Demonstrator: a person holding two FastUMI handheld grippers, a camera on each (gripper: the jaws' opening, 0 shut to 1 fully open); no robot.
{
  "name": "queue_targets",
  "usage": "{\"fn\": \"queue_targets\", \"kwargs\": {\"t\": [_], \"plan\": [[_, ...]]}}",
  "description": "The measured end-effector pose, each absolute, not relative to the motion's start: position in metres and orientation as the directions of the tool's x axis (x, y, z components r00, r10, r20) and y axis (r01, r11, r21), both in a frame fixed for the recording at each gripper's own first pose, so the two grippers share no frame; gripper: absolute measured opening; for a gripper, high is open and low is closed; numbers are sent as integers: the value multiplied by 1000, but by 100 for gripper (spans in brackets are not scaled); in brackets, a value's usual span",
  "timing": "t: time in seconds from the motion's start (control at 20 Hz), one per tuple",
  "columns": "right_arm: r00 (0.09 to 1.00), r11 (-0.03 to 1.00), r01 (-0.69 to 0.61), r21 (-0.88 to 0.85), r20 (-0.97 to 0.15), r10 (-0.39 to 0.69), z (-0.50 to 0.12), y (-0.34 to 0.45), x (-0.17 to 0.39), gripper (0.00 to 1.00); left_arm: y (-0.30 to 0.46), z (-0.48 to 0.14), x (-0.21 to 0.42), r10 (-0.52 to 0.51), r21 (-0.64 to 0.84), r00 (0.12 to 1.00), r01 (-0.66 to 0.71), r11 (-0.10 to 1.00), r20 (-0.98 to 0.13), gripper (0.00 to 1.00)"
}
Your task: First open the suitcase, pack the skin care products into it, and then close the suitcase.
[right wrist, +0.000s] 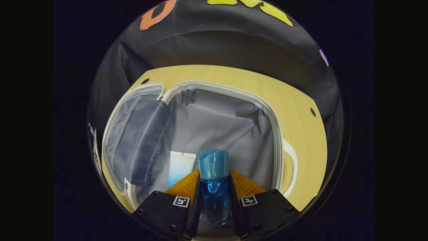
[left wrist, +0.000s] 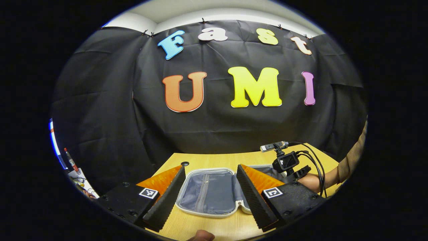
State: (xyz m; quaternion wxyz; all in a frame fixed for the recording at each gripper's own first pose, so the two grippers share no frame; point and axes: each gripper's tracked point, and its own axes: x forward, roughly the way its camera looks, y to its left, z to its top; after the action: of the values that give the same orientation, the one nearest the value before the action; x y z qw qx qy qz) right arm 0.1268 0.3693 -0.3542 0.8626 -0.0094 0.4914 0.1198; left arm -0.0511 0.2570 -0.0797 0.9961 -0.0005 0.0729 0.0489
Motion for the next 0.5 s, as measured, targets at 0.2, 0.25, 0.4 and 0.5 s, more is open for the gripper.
{"fn": "queue_targets", "kwargs": {"t": [0.2, 0.25, 0.4, 0.5], "plan": [[473, 977, -180, 116, -860, 189, -357, 368, 125, 38, 287, -101, -55, 152, -58, 967, -167, 984, -204, 98], [471, 977, -177, 117, -862, 188, -358, 367, 125, 39, 298, -106, -55, 164, -76, 962, -184, 980, -217, 98], [459, 981, -136, 140, -868, 188, -354, 366, 122, 41, 316, -120, -49, 126, -157, 960, -169, 973, -251, 98], [464, 982, -113, 150, -866, 186, -347, 361, 121, 44, 332, -132, -38, 92, -215, 961, -151, 965, -262, 98]]}}
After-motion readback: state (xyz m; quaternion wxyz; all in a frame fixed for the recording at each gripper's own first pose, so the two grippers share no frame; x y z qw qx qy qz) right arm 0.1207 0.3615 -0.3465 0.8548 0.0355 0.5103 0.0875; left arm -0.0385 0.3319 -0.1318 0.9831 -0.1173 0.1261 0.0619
